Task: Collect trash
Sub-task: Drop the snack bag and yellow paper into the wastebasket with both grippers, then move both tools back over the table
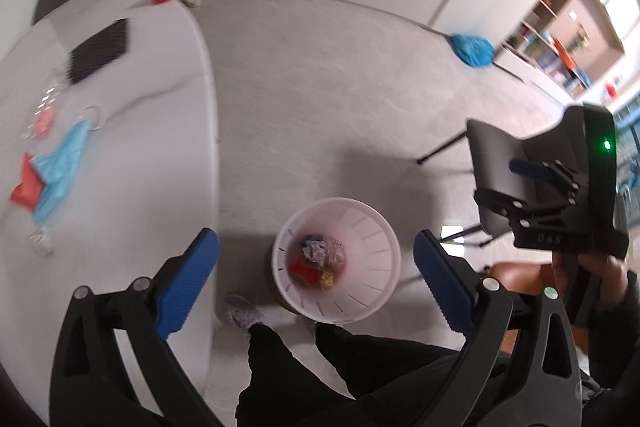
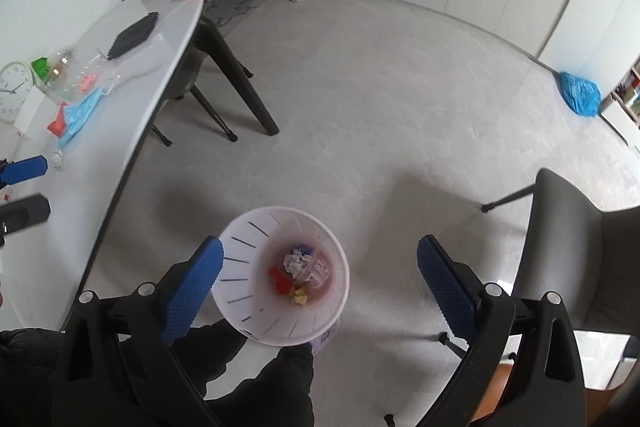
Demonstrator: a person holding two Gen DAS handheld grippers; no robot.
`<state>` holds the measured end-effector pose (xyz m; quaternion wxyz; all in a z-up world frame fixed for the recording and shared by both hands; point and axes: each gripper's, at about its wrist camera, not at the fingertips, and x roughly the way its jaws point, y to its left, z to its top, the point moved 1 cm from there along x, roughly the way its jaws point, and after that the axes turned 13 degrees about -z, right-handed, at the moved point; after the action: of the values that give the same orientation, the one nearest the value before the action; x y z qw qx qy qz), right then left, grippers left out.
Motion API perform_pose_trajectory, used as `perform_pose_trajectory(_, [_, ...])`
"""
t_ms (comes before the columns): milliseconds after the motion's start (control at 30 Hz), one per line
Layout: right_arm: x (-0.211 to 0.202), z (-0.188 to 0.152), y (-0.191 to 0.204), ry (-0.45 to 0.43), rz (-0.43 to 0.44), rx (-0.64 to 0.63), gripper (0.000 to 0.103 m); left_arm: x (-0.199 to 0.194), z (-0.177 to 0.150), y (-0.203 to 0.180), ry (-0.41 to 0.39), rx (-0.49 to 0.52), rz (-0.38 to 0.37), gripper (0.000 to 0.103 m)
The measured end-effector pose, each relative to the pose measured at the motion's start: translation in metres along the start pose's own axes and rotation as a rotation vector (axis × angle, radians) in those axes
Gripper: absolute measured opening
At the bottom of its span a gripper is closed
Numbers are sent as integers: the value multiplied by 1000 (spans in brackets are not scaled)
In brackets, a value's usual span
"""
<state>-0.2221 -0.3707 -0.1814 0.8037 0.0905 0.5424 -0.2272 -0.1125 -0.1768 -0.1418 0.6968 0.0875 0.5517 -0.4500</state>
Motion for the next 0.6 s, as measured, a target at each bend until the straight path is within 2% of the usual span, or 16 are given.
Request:
perform_pose_trajectory(267, [-14,21,47,-54,51,-82,100,-38,-9,42,-78,-112,88,95])
perform_pose_trajectory(600, [-22,57,145,-103,164,-253,100,-101,-35,125,-212,-255,246,95])
